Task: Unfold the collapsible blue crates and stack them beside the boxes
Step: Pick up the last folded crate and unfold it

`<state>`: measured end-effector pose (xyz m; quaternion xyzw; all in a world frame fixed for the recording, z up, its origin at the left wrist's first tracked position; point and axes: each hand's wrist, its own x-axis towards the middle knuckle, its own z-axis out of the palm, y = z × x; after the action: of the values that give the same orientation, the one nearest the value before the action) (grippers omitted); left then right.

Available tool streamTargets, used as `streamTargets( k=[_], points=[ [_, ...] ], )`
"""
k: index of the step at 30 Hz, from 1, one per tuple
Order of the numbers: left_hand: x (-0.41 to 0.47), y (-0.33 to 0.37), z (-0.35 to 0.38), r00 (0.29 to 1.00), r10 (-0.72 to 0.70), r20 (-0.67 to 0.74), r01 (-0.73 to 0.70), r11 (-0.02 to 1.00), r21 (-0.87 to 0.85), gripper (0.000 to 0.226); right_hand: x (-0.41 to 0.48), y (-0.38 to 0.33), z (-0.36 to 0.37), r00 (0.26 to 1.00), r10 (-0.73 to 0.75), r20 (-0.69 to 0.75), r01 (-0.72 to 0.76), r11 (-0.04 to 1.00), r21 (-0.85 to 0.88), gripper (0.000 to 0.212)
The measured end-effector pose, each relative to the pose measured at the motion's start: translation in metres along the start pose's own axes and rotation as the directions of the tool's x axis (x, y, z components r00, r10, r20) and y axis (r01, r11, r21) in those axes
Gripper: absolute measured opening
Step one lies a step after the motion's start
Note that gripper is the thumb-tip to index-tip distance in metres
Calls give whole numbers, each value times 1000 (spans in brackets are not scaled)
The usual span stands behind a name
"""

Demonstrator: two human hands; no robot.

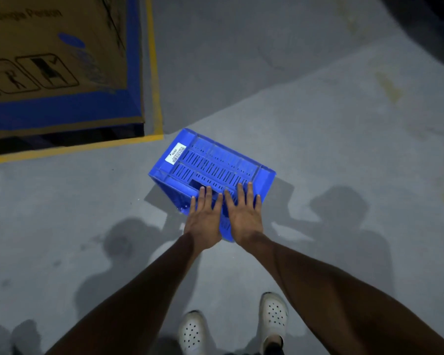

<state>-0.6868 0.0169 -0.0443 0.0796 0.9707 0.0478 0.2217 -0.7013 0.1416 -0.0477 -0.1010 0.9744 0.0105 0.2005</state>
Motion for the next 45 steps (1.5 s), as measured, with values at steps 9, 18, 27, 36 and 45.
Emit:
streamTargets(
  k=[9,18,27,36,45],
  points=[
    [-40,16,-88,973,-218,-71,182,922,-342,74,-31,-15,-118,998,-54,-12,55,992,114,34],
    [-97,47,-207,998,-54,-27,27,794,-607,29,-113,-3,-267,1000,6,8,-7,986,169,31],
    [-161,96,-353,959,-113,260,229,-231,-946,23,-216,-3,-400,991,56,-124,-35,986,162,34],
    [-145,131,-459,992,-105,72,65,-68,-996,18,-274,13,-497,941,106,-321,-1,951,310,22],
    [-194,168,-521,980,-86,-178,-91,603,-792,21,-312,68,-554,895,148,-421,26,924,381,19]
  ],
)
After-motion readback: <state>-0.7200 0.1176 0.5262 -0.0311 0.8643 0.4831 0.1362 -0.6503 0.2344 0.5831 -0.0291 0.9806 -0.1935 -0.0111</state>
